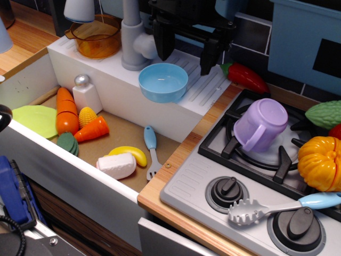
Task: Lift bowl
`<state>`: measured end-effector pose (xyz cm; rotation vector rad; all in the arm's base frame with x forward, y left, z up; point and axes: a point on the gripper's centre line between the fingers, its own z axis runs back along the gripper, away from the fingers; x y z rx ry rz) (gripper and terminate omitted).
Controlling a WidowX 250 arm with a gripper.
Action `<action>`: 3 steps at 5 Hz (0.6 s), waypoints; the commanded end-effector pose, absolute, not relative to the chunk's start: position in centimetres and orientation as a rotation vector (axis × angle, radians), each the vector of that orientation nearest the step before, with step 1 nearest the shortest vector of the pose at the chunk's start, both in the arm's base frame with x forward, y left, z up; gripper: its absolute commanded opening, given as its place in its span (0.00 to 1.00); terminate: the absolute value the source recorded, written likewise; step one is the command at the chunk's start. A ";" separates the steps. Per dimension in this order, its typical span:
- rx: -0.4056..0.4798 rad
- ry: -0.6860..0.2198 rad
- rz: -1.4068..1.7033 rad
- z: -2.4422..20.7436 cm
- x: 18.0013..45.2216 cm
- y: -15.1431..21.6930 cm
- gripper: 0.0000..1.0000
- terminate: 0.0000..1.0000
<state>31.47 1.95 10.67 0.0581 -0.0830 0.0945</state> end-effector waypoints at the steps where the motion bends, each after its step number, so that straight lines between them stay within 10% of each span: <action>1: 0.058 -0.083 0.094 10.7 31.5 2.0 1.00 0.00; 3: 0.087 -0.115 -0.067 9.1 33.6 3.7 1.00 0.00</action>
